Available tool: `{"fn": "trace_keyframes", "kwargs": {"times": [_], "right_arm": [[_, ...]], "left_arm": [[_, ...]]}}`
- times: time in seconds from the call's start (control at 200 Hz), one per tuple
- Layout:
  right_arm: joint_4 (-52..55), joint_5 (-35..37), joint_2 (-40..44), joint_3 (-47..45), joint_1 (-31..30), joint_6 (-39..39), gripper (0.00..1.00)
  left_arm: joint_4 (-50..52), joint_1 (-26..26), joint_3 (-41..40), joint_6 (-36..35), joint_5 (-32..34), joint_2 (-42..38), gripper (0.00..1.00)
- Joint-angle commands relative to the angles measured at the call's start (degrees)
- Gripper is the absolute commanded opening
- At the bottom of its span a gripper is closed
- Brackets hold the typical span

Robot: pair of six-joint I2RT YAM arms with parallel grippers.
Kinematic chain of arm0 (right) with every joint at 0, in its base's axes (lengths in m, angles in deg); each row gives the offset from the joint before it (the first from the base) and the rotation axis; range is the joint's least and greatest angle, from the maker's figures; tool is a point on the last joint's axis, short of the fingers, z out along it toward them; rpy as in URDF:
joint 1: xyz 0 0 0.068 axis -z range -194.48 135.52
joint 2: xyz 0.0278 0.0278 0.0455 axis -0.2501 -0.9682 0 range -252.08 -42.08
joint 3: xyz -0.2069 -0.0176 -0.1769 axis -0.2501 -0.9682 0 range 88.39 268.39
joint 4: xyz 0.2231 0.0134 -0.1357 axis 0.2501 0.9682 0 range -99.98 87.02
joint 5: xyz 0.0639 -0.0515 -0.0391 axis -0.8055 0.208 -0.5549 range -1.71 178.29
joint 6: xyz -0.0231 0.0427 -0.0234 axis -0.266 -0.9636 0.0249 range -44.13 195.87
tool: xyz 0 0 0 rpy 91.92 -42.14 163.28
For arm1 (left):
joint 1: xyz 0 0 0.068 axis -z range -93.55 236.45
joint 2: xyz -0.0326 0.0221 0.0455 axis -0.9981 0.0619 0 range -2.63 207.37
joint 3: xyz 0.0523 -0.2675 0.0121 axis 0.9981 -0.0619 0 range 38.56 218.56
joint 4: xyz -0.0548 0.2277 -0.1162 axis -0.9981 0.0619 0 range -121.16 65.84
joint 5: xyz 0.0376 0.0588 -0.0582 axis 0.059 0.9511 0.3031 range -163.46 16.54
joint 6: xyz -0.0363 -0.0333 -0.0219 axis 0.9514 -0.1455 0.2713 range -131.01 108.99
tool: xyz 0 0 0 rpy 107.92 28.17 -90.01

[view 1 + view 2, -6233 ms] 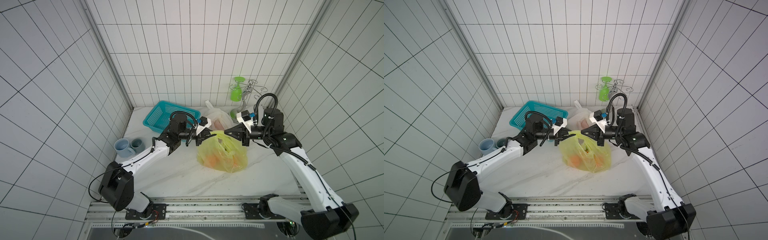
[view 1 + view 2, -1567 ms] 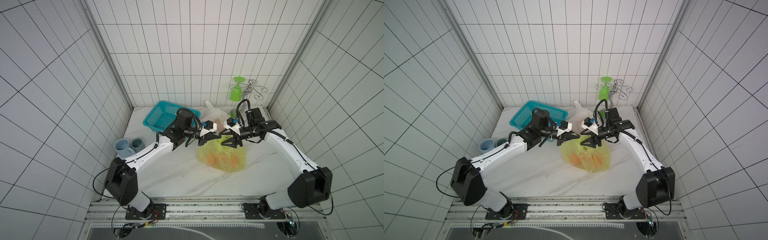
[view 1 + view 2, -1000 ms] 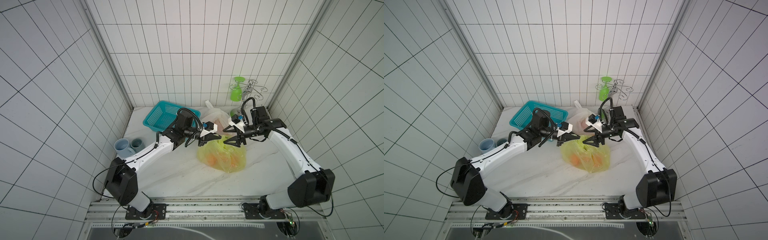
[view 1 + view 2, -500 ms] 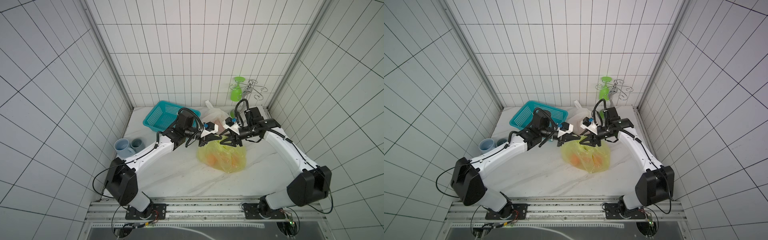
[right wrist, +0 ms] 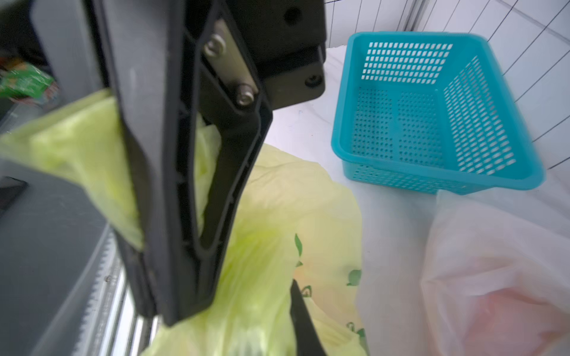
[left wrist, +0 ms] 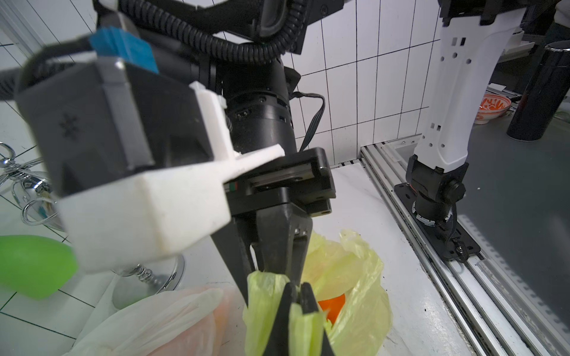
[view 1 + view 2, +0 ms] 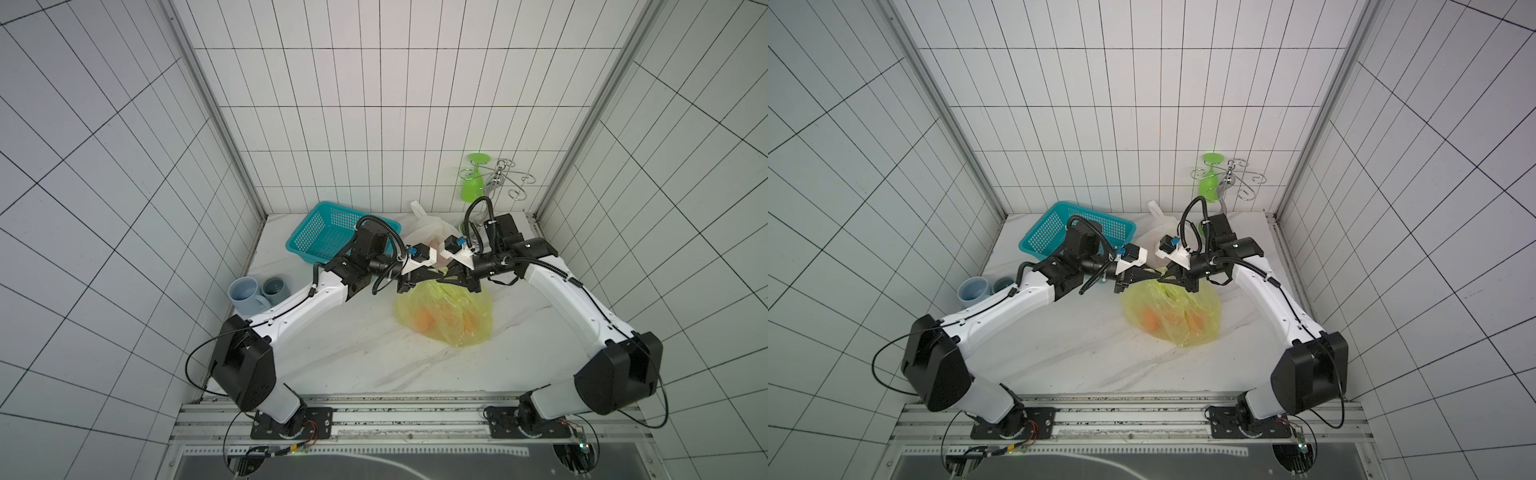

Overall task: Place the oranges into plastic bags & tie knots
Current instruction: Tie the plastic bag at the center of the board.

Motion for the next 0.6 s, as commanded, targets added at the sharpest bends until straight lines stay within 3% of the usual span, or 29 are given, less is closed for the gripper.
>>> {"fn": "trace_keyframes", "kwargs": {"times": [0.0,0.27,0.595], "right_arm": [[-7.94,7.59,5.64,-0.02,-0.89,-3.48,0.03],[-15.59,21.14,13.12,-3.8,-5.96,-4.61,0.0],[-22.86,24.24,16.15,-9.6,-8.47,-6.93,0.0]], "left_arm": [[-1.63,0.03,-0.17,1.42,-0.5,-1.55,0.0],[-7.18,-0.49,-3.25,8.84,1.22,-2.99,0.23],[-10.95,-1.62,-7.68,12.0,2.19,-3.38,0.37]]}}
